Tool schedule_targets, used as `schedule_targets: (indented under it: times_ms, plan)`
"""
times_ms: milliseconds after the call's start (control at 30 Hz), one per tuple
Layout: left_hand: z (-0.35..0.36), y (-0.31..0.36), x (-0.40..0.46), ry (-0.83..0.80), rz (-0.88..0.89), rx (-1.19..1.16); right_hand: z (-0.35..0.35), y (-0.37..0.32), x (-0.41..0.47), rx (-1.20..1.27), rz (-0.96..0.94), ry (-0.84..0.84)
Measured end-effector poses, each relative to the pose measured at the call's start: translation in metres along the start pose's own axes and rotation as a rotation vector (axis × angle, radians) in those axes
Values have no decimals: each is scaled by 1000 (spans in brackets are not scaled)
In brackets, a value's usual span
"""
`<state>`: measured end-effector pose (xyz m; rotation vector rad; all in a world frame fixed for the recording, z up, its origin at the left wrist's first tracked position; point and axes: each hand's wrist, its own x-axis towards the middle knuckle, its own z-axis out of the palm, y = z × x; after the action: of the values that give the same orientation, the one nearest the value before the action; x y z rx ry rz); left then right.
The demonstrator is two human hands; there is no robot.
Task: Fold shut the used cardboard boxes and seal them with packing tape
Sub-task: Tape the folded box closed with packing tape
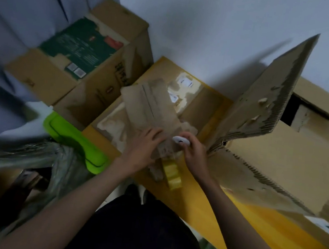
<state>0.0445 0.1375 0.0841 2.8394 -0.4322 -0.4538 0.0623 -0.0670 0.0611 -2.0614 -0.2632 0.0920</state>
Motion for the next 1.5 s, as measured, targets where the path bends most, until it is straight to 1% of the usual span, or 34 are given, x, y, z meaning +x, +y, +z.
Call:
schedule_targets:
  times_ms: [67,167,200,267,300,333,367,400,467,533,567,633,733,867,967,1067,1167,1333,1500]
  plan:
    - [-10,-2,2,-15,-36,-25,1,2,3,-18,-14,-47]
    - [-17,-3,6,28,-103,-105,1,1,8,-50,-57,-124]
    - [-14,-1,3,67,-133,-96,0,0,10,-51,-64,-134]
    - [3,11,-7,247,-247,-128,0,-1,12,-52,-65,-140]
    - [11,23,-16,351,-341,-223,0,1,13,-48,-62,-143]
    - [20,36,-26,428,-443,-372,0,2,13,-38,-61,-146]
    - [28,49,-33,464,-552,-546,0,4,13,-20,-59,-149]
    - [36,60,-39,452,-665,-724,0,6,13,-2,-58,-152]
    - [52,72,-41,304,-848,-1075,0,9,14,30,-52,-165]
    - [62,72,-35,166,-925,-1352,2,13,14,75,-19,-207]
    - [69,71,-31,136,-942,-1426,2,15,13,102,3,-228]
    - [81,68,-23,116,-971,-1498,2,17,12,157,28,-250]
    - [91,63,-22,62,-974,-1518,1,19,15,194,28,-282]
    - [93,61,-30,57,-903,-1510,3,20,17,134,29,-344]
    - [89,63,-32,48,-869,-1567,9,18,14,83,28,-377]
    - [84,68,-33,56,-902,-1657,12,15,13,57,48,-340]
    - [84,68,-34,70,-892,-1644,12,12,16,29,25,-299]
    - [85,69,-32,85,-894,-1665,12,0,12,-131,23,-342]
    - [85,69,-31,75,-883,-1695,9,-6,11,-146,44,-321]
